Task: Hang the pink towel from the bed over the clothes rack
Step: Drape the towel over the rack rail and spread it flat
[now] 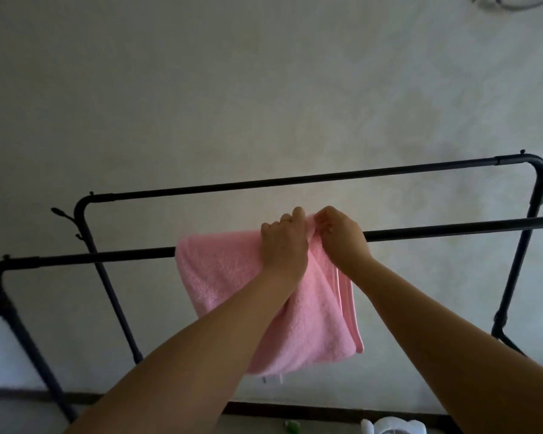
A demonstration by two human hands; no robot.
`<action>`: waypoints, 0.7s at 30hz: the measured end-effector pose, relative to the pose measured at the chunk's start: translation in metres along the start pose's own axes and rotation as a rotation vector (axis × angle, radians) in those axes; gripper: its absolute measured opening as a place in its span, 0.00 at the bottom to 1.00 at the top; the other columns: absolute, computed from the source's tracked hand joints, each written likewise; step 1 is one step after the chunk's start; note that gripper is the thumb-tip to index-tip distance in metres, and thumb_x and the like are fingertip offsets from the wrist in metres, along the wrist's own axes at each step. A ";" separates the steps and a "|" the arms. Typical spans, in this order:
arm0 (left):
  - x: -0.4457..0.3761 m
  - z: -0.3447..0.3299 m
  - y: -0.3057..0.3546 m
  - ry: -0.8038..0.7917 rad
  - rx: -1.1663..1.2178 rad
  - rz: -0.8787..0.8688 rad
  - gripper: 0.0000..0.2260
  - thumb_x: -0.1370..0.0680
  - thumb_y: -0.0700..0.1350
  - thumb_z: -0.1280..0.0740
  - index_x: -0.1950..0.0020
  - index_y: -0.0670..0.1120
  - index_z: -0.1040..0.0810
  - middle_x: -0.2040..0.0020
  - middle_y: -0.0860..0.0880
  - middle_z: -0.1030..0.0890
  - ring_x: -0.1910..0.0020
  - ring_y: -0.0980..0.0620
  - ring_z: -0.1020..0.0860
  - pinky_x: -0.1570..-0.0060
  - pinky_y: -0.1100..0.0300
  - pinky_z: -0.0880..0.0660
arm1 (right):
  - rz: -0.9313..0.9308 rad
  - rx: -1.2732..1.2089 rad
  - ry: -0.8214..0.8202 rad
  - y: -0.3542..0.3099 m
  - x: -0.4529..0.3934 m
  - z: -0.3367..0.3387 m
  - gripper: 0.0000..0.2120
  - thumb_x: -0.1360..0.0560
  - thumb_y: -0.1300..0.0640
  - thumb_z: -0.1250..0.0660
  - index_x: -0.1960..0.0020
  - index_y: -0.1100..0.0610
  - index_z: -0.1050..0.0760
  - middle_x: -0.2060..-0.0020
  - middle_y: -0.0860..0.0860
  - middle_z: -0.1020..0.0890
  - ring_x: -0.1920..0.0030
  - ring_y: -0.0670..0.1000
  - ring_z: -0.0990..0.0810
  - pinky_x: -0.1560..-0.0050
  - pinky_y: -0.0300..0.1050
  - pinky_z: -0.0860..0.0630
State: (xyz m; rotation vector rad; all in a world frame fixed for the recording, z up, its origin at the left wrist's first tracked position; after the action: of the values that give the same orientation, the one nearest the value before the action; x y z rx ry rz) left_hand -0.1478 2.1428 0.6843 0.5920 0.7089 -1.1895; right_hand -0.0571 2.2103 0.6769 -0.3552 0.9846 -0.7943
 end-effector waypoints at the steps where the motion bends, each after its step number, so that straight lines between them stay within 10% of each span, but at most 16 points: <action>1: 0.000 0.001 -0.002 0.003 0.000 -0.024 0.10 0.24 0.43 0.32 0.48 0.47 0.32 0.61 0.49 0.22 0.66 0.48 0.23 0.61 0.54 0.33 | 0.038 0.036 -0.026 -0.003 0.002 -0.007 0.07 0.21 0.60 0.39 0.46 0.54 0.25 0.53 0.47 0.20 0.58 0.47 0.20 0.59 0.37 0.24; 8: 0.002 0.004 -0.024 -0.136 -0.319 -0.256 0.19 0.24 0.41 0.36 0.36 0.58 0.28 0.54 0.48 0.25 0.60 0.45 0.23 0.53 0.51 0.36 | 0.194 0.428 -0.067 -0.006 0.010 -0.020 0.13 0.24 0.60 0.34 0.41 0.49 0.26 0.51 0.48 0.22 0.52 0.50 0.22 0.48 0.46 0.24; 21: 0.000 0.041 -0.141 -0.209 -0.547 0.060 0.14 0.25 0.42 0.40 0.41 0.49 0.23 0.45 0.49 0.24 0.46 0.44 0.28 0.38 0.41 0.39 | -0.069 0.667 -0.100 -0.037 0.008 -0.039 0.15 0.24 0.59 0.36 0.38 0.55 0.30 0.46 0.53 0.22 0.45 0.54 0.22 0.36 0.54 0.28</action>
State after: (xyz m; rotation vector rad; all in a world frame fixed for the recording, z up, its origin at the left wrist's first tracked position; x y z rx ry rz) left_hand -0.2765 2.0744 0.7045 0.0315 0.7890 -0.9288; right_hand -0.1034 2.1821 0.6742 0.1491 0.5688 -1.1039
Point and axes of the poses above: each hand's wrist, its own x-axis away from the middle knuckle, its own z-axis out of the back of the hand, y = z × x, the point moved 6 cm from there along -x, towards the middle knuckle
